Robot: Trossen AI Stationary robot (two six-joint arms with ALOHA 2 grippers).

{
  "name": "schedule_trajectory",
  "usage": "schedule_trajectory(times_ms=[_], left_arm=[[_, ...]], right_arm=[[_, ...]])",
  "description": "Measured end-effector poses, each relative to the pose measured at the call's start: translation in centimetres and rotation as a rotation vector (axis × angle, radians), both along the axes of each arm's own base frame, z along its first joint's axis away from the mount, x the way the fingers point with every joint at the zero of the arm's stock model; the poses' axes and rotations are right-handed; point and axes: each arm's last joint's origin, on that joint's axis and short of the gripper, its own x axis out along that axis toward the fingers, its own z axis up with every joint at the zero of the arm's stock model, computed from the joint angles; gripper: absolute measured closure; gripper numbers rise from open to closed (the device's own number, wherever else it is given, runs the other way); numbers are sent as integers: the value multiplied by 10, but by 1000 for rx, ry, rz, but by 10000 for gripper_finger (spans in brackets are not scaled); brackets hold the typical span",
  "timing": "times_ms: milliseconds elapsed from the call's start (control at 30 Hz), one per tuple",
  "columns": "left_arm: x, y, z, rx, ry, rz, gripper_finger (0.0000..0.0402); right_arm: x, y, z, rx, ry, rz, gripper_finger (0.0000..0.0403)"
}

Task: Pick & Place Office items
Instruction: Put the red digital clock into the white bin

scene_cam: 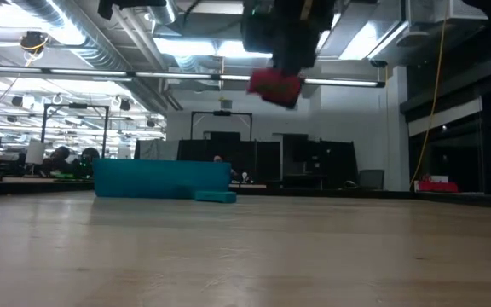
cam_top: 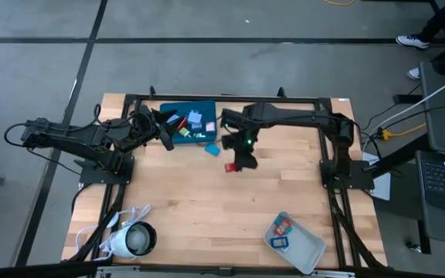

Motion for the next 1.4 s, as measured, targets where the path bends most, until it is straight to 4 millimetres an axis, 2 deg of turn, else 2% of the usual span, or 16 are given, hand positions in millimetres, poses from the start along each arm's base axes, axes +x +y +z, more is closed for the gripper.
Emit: schedule_trajectory(times_ms=[167, 300, 400, 567, 633, 767, 933, 1133, 1400], left_arm=[[0, 0, 0, -2, -2, -9, 206], [1, -1, 0, -6, -6, -34, 206], [1, -1, 1, -6, -11, -35, 206], [-1, -1, 2, -9, -20, -68, 206], [-1, -2, 2, -10, -22, -80, 206], [-3, -2, 3, -10, -29, -95, 206], [-5, -2, 4, 1, -27, -98, 206], [-8, -1, 6, 9, -32, -79, 206], [-12, 0, 7, 3, -42, -48, 206]], right_arm=[[-10, 40, 12, 11, 61, 100, 259], [-15, 78, 13, 29, 102, 160, 259], [-17, 99, 7, 30, 139, 166, 259], [-22, 121, -10, 53, 210, 138, 259], [-28, 129, -11, 64, 209, 116, 259], [-46, 139, 1, 41, 131, 18, 259], [-82, 144, 5, 19, 120, -108, 259], [-123, 154, -18, 3, 159, -187, 259], [-163, 179, -45, 56, 187, -194, 259]])
